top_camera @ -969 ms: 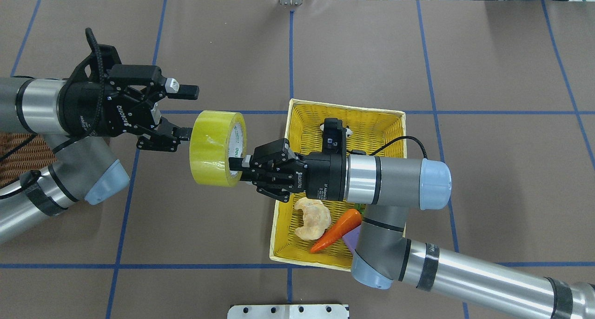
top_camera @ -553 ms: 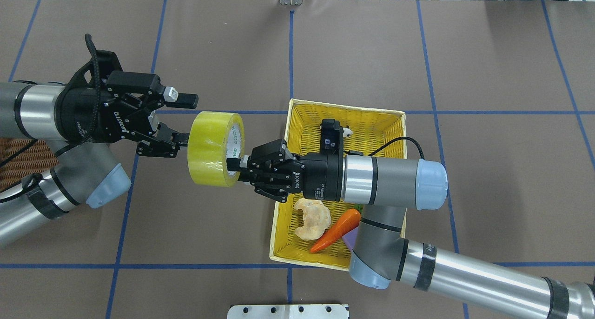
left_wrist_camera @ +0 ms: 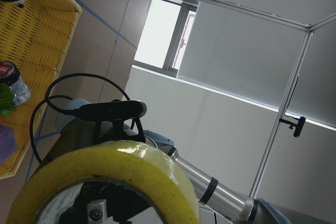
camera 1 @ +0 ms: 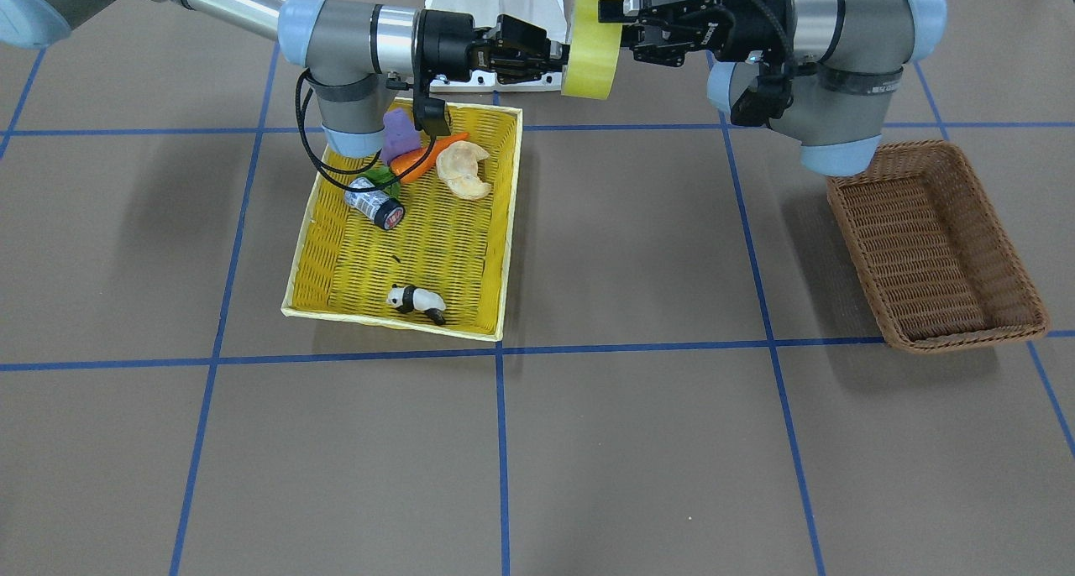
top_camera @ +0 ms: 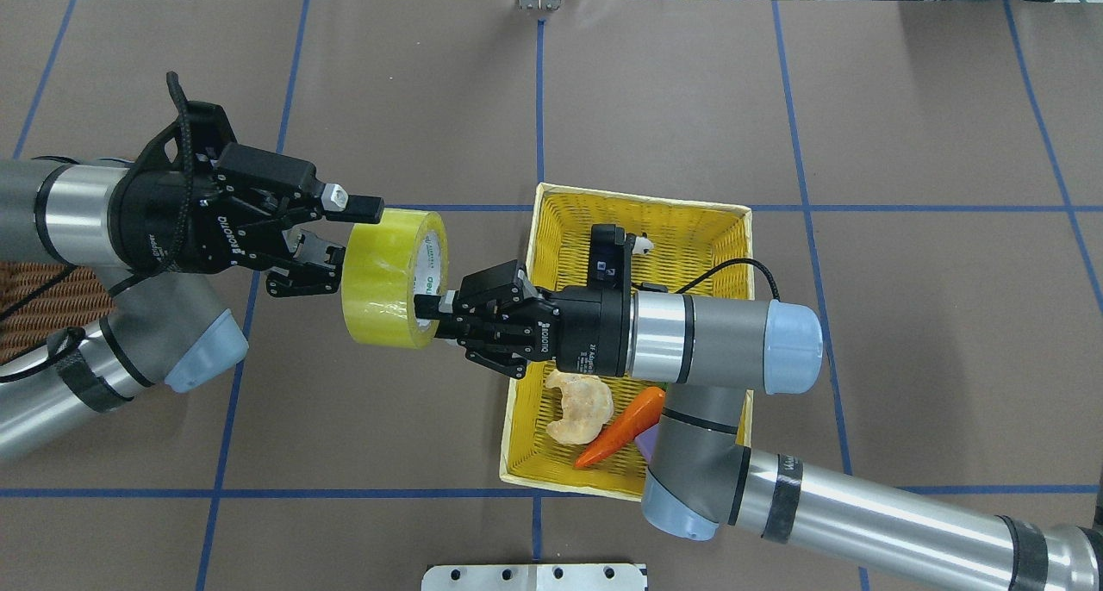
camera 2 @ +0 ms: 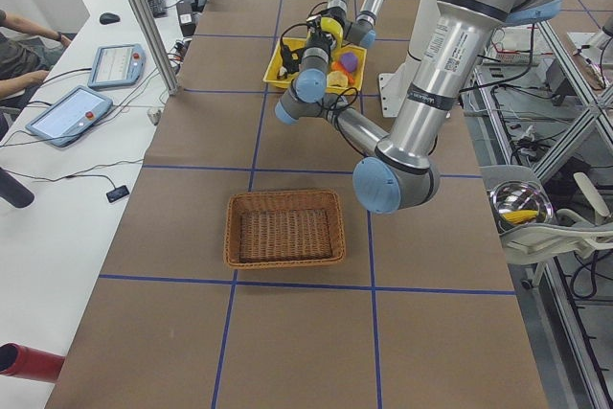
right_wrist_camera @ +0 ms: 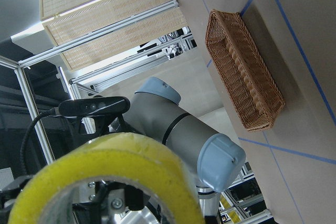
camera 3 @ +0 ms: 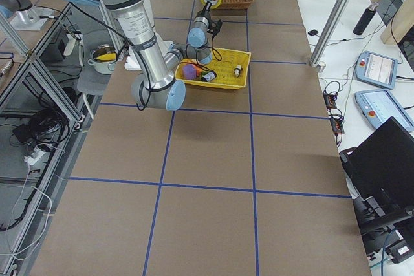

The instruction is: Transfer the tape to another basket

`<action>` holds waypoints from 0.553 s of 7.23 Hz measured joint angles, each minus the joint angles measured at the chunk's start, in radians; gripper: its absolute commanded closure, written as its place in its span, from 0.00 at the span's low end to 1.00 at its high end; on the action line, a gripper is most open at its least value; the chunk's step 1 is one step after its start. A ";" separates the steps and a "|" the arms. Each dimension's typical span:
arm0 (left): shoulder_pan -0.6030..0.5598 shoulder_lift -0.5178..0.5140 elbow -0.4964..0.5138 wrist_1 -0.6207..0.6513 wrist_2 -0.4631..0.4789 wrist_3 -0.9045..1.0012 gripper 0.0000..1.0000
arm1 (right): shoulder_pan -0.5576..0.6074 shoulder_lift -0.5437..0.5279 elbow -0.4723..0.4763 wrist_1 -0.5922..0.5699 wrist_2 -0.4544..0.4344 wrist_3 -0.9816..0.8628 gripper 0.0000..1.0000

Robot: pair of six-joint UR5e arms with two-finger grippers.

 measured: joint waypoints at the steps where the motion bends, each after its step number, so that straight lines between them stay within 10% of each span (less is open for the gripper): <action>1: 0.001 0.001 0.000 -0.004 0.000 0.000 1.00 | -0.001 0.001 -0.002 0.000 -0.001 0.000 0.46; 2: 0.001 0.004 0.000 -0.009 0.000 0.000 1.00 | -0.002 0.000 -0.004 0.000 -0.002 0.000 0.00; 4: 0.001 0.008 0.000 -0.013 -0.001 0.000 1.00 | -0.003 -0.002 -0.005 0.001 -0.003 0.027 0.00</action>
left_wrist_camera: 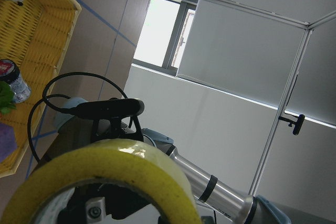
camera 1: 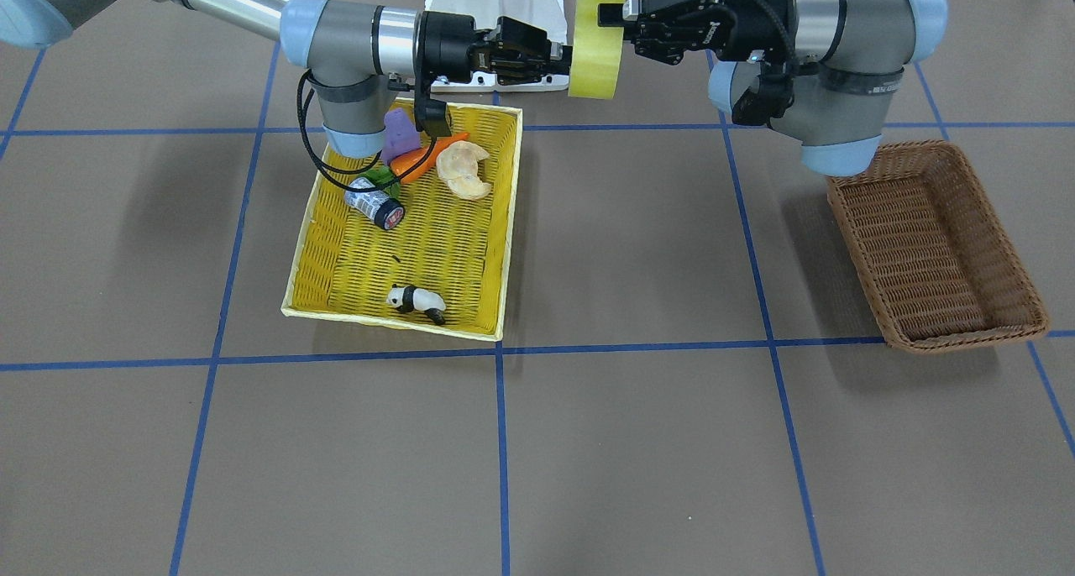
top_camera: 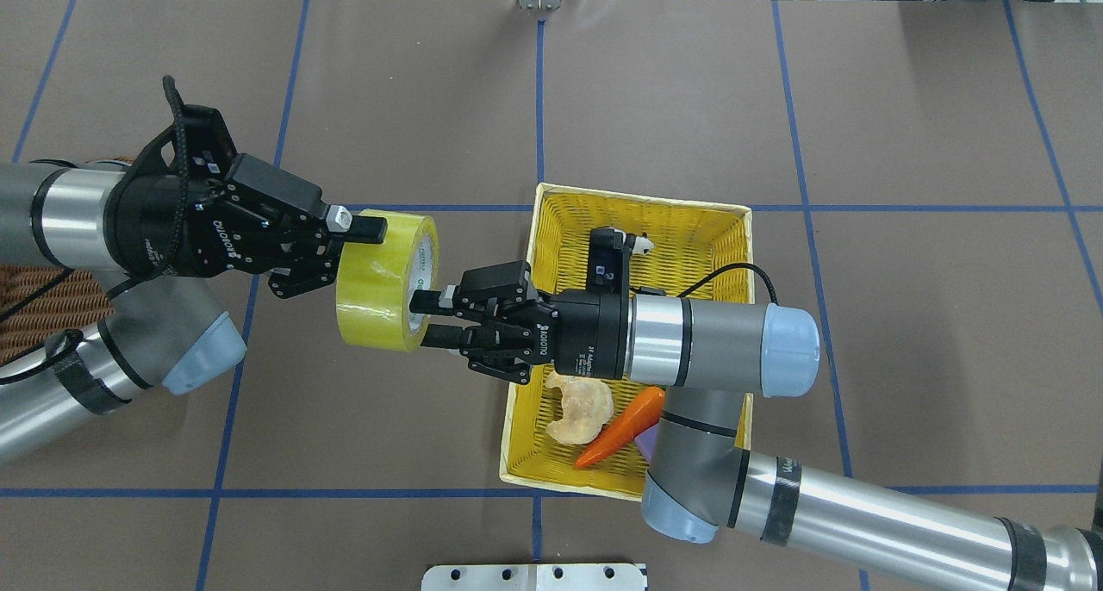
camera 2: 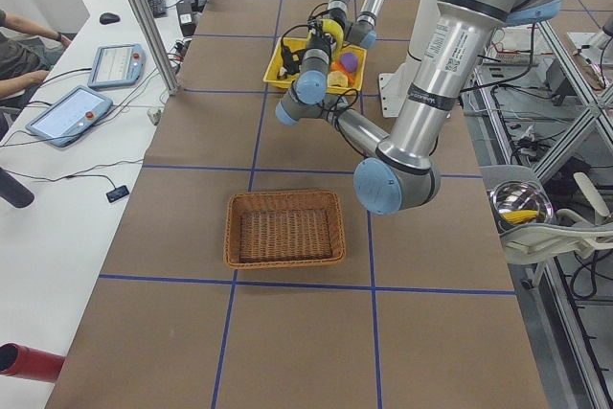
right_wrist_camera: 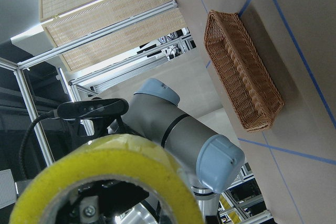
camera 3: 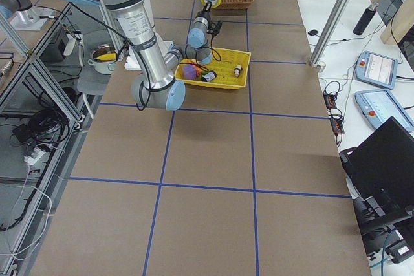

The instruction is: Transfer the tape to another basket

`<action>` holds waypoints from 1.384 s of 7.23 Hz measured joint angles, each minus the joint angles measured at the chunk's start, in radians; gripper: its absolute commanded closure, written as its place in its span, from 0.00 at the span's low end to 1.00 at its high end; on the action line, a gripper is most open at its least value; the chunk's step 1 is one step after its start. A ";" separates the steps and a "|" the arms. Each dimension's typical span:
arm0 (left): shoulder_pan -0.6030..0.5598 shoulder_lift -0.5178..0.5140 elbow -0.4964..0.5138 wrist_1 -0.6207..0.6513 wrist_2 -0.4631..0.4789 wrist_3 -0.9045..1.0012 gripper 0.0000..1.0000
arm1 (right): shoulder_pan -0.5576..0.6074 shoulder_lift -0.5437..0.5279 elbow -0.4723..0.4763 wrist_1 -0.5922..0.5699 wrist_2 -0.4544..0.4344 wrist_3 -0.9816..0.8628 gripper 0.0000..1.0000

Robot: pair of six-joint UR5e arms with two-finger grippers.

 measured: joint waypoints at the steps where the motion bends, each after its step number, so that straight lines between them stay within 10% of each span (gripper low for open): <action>1: 0.000 0.001 -0.001 -0.001 0.000 0.000 1.00 | 0.000 -0.002 0.000 0.003 0.001 0.009 0.00; 5: -0.020 0.017 0.003 -0.017 0.001 0.019 1.00 | 0.047 -0.083 0.001 0.099 0.023 -0.019 0.00; 10: -0.261 0.236 0.018 0.057 -0.048 0.332 1.00 | 0.291 -0.147 0.017 -0.119 0.328 -0.353 0.00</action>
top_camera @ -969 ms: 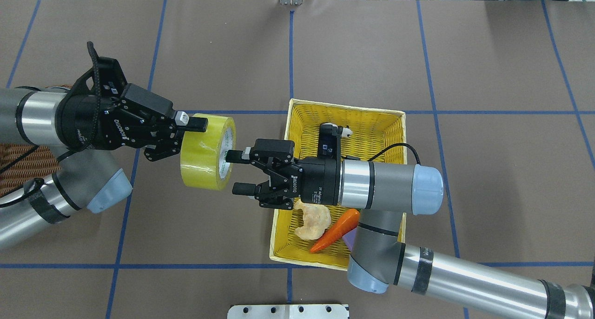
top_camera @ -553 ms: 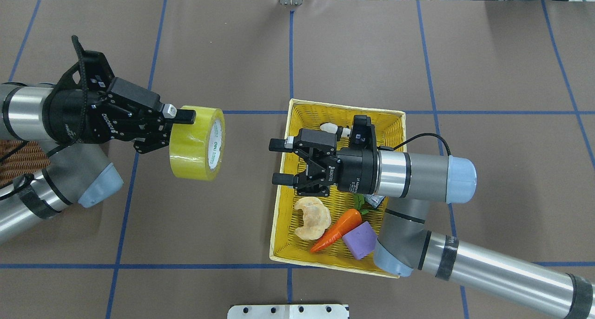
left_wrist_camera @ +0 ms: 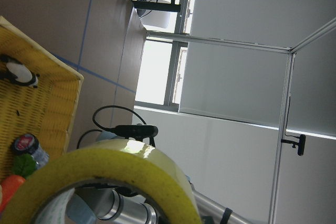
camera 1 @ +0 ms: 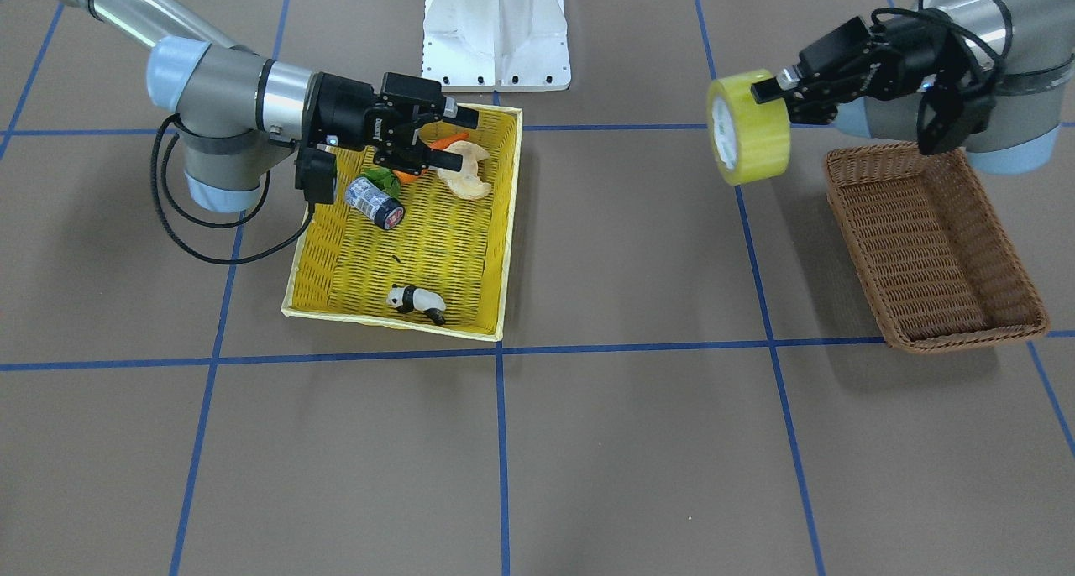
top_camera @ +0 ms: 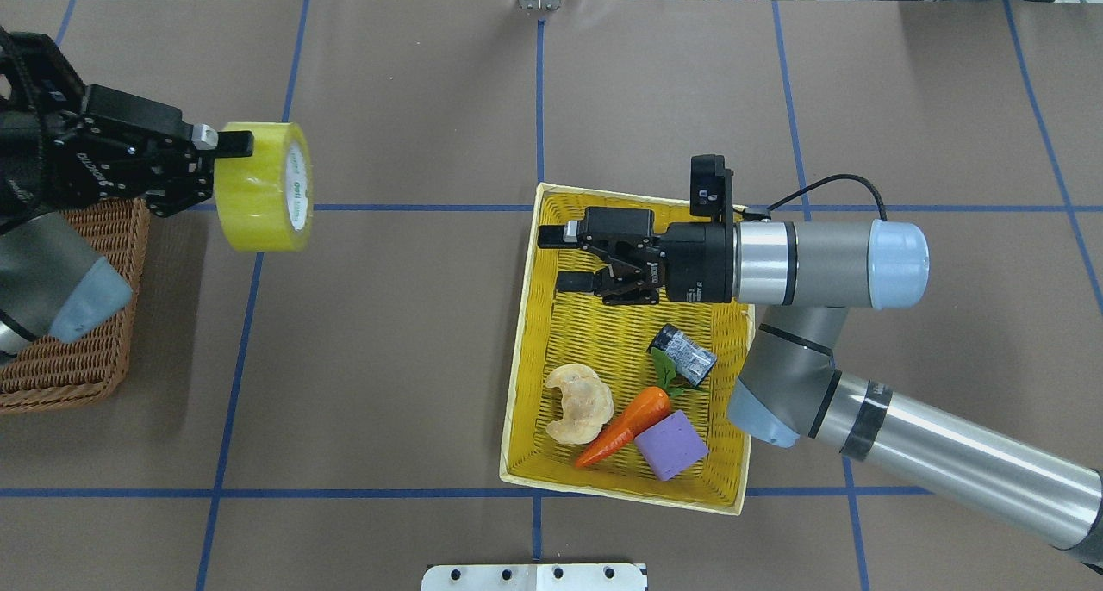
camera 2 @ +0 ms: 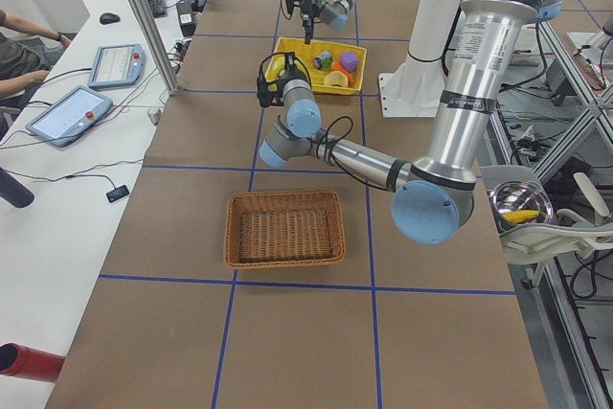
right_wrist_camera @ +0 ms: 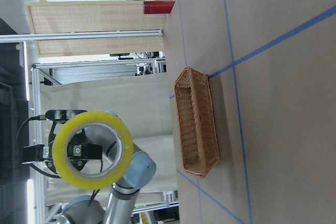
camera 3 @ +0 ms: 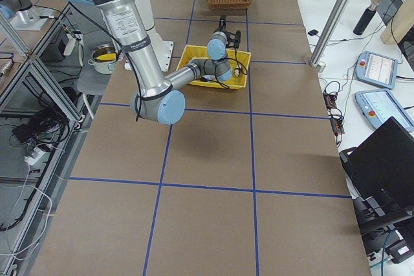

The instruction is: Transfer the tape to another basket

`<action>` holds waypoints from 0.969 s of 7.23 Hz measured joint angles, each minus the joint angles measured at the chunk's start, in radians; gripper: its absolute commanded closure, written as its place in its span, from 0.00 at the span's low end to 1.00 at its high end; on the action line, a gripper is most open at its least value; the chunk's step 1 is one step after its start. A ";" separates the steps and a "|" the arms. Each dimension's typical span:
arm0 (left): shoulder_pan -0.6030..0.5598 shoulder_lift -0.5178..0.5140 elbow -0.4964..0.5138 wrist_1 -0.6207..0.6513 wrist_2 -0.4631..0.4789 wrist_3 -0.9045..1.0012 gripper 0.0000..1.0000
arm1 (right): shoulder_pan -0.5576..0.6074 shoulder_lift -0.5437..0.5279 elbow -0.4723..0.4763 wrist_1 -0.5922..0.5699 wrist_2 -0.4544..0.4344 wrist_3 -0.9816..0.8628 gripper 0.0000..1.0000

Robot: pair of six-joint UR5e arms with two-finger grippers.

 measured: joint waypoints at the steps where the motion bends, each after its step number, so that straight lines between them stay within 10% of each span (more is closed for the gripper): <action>1: -0.030 0.066 0.004 0.065 -0.013 0.142 1.00 | 0.063 -0.033 0.006 -0.060 0.044 -0.096 0.00; 7: -0.192 0.246 0.007 0.485 -0.009 0.794 1.00 | 0.335 -0.331 0.052 -0.449 0.073 -0.814 0.00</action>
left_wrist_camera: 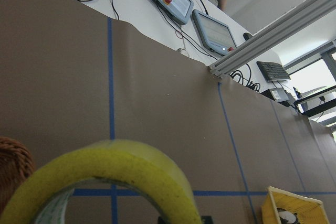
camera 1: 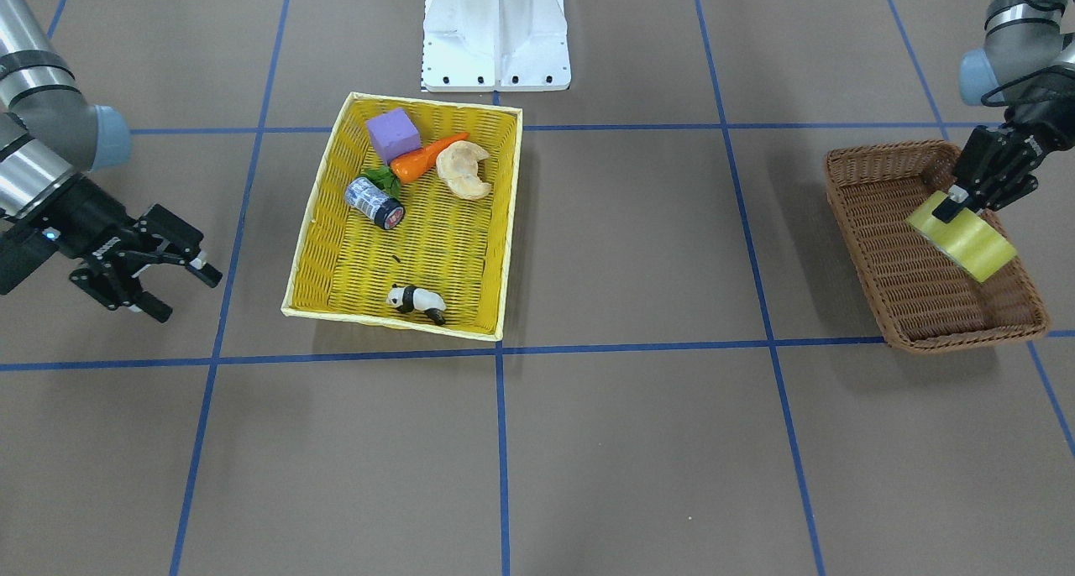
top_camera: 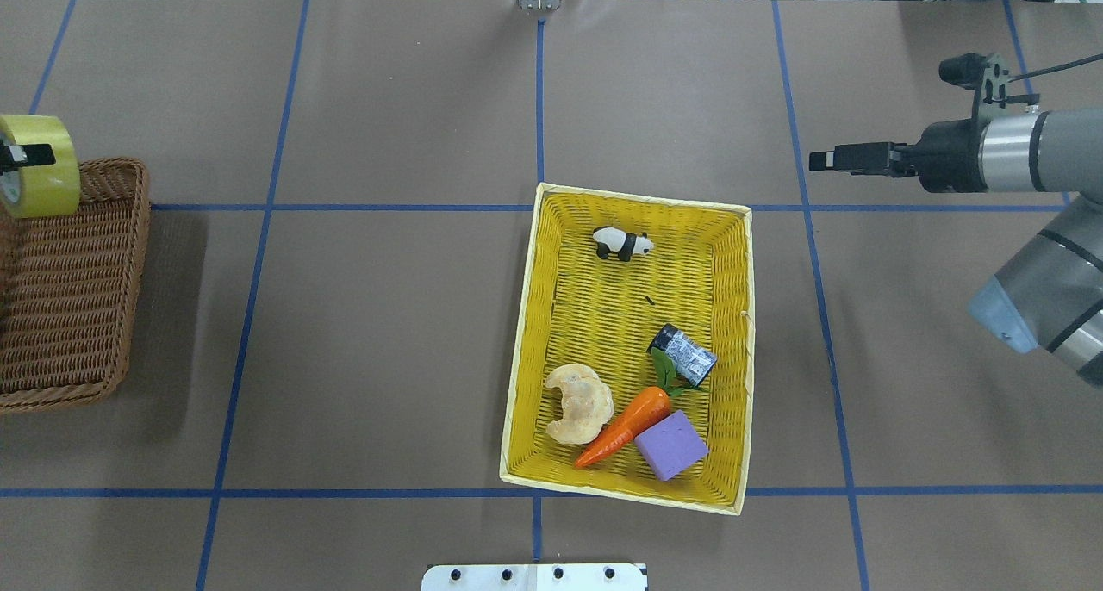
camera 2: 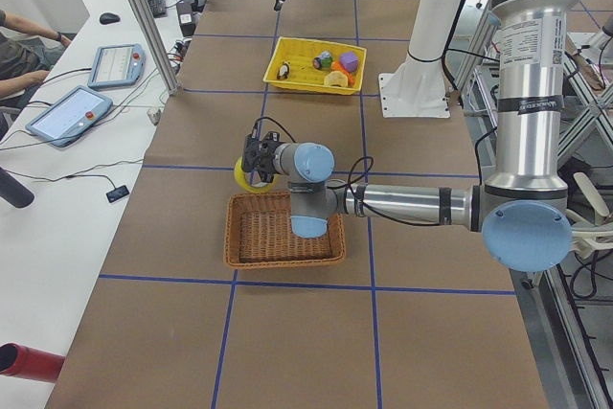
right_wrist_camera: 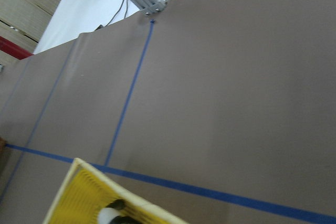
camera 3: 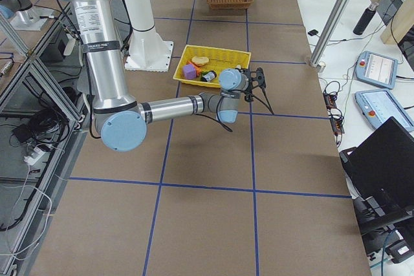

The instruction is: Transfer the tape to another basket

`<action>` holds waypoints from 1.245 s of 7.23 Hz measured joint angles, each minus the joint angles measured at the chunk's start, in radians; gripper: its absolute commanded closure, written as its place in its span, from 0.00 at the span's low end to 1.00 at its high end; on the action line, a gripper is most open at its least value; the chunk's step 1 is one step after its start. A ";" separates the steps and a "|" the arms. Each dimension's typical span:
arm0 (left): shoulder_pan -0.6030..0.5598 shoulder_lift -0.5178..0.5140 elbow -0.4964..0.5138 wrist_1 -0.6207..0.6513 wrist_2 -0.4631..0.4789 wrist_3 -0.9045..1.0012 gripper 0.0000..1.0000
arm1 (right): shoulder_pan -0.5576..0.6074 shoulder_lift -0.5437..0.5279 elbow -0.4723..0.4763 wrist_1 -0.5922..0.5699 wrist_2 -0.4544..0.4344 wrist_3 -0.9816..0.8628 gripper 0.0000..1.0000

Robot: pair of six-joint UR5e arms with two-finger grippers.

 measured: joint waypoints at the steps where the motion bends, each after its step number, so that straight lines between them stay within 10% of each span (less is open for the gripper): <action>1: -0.011 0.006 -0.002 0.071 0.003 0.074 1.00 | 0.048 -0.029 0.012 -0.101 0.013 -0.166 0.00; 9: 0.085 0.006 -0.054 0.681 -0.077 0.234 1.00 | 0.239 -0.011 0.039 -0.722 0.220 -0.781 0.00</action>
